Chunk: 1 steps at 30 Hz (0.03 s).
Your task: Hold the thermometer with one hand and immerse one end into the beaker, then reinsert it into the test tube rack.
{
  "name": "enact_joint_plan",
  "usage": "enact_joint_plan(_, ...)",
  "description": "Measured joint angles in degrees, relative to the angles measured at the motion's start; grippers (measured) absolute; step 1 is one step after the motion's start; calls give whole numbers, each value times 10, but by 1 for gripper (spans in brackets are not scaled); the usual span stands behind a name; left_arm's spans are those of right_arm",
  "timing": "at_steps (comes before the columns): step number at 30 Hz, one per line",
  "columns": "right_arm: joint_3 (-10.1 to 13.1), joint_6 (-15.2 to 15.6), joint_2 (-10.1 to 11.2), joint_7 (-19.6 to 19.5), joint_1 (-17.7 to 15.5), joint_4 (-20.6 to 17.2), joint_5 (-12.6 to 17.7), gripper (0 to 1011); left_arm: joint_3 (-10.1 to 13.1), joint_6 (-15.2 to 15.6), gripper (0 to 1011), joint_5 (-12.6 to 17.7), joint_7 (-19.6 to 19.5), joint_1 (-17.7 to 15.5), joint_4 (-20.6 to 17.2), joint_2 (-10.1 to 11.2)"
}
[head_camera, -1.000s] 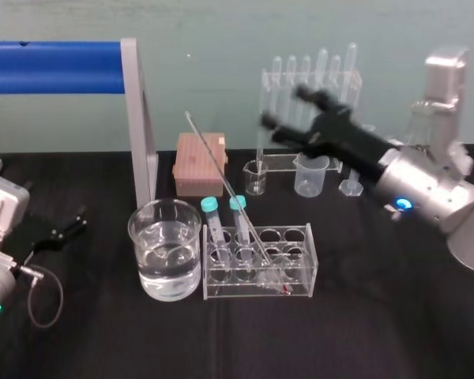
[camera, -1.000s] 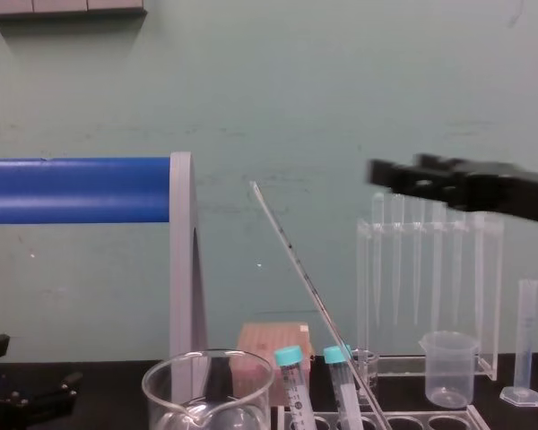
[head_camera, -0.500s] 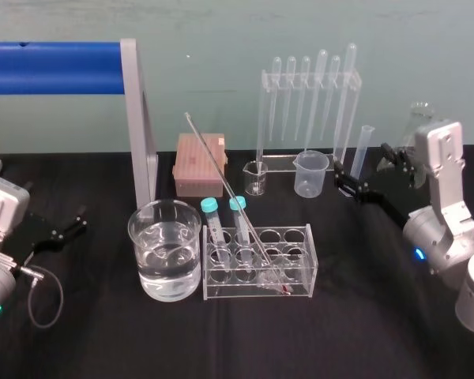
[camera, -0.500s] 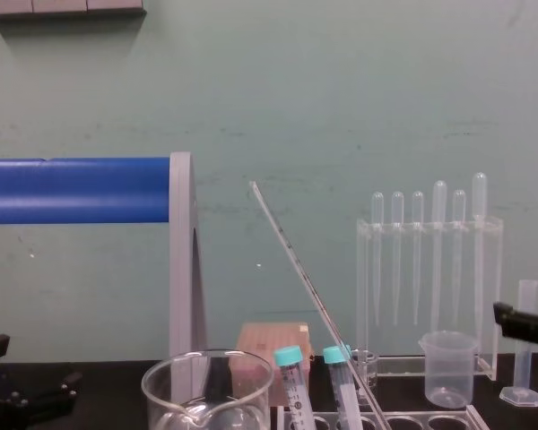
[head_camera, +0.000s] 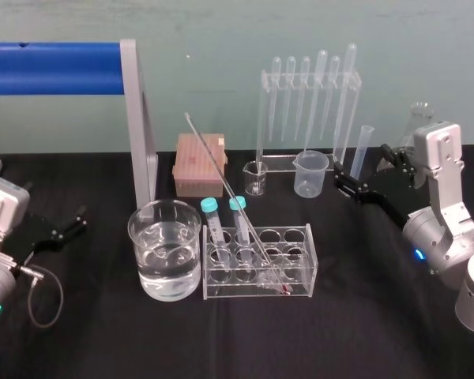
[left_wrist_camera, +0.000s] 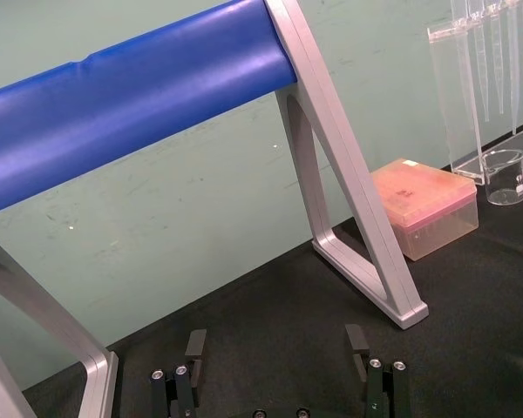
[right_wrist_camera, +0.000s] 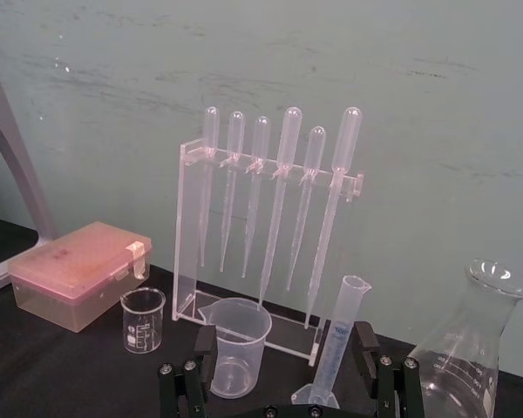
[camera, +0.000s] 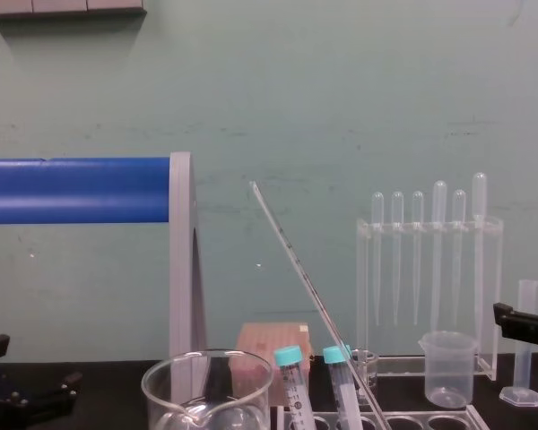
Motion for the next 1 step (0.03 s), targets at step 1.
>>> enact_joint_plan(1,0,0,0,0,0,0,0,1002,0,0,1008,0,0,0,0,0)
